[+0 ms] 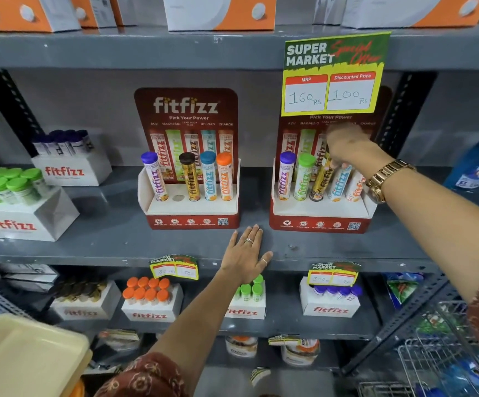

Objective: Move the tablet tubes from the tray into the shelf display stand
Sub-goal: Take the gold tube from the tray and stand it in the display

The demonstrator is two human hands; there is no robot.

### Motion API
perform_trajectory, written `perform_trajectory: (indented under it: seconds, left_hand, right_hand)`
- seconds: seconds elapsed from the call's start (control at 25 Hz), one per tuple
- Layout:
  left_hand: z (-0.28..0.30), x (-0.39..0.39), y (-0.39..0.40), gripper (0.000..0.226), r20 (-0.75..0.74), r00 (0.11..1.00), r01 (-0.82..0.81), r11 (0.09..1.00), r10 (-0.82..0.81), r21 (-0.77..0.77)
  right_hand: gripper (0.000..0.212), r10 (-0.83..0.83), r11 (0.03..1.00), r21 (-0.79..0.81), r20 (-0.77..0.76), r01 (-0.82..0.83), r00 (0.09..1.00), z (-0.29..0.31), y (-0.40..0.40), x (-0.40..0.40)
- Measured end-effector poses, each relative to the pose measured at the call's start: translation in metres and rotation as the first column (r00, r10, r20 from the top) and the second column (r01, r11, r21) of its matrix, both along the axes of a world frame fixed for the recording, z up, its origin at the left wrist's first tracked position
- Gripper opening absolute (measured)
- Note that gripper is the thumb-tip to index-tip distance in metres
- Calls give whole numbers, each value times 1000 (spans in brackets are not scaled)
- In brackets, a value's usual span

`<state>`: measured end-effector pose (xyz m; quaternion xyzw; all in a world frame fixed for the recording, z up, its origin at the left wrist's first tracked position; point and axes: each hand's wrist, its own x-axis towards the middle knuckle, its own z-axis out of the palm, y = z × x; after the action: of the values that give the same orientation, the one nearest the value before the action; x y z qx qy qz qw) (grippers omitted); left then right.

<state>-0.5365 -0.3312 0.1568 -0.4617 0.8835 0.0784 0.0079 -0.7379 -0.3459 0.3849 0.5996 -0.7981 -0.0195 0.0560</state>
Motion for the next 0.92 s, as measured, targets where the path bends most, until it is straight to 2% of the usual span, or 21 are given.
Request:
perform_trajectory:
  seconds: [0.16,0.4,0.6,0.72,0.84,0.92]
  left_hand:
    - [0,-1,1,66,6,1000,-9,1000,9,10]
    - [0,-1,2,66,8,1000,-12,1000,12,3]
    - [7,-1,5,65,14,1000,-12,1000,11,25]
    - [11,5,7,64,-2,1000,-1,999,1,32]
    - [21,21,12,57,-89,996,1,997,-9,-82]
    - [27,38,14,51,-129,992,-34,980,8,-196]
  right_hand:
    - [34,-15,1000,24,-25,16,1000,-3,-2,-7]
    - [49,-8,1000,-21,-22,8,1000,-19,-10,-7]
    - [31,-1,1000,-16,-76,0,997,-36,-12,-4]
    - [39,-28,1000,-2,-119,28,992,-31,-12,2]
    - [44,-47,998,-36,-138,42,989,-24,-14,29]
    - [43,-9,989,-148,-89,-4,996,-24,-14,56]
